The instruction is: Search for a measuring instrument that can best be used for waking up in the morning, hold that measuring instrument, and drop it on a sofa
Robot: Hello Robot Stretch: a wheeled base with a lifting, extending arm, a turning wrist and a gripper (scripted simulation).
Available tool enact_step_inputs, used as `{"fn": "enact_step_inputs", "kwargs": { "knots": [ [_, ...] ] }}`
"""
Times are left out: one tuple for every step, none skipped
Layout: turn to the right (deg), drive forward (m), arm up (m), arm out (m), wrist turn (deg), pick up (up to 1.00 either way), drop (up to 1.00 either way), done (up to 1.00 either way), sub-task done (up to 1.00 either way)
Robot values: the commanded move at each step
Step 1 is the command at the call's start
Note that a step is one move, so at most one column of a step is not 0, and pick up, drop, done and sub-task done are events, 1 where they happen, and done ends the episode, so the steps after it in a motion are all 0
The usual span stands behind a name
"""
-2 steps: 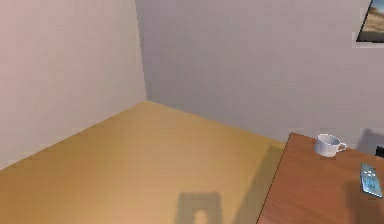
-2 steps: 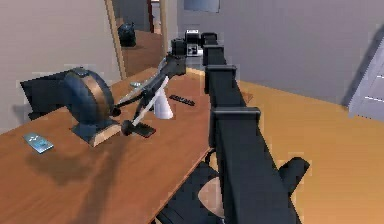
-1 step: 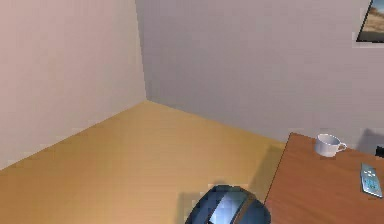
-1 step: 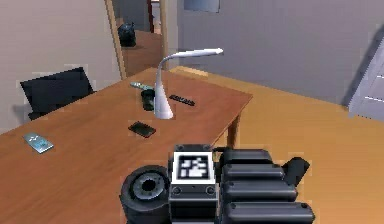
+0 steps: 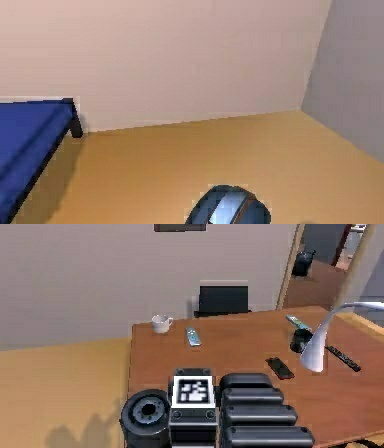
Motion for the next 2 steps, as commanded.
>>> {"fn": "enact_step_inputs", "kwargs": {
  "knots": [
    [-45.0, 0.0, 0.0, 0.0, 0.0, 0.0, 0.0, 0.0, 0.0],
    [-15.0, 0.0, 0.0, 0.0, 0.0, 0.0, 0.0, 0.0, 0.0]
  ]
}}
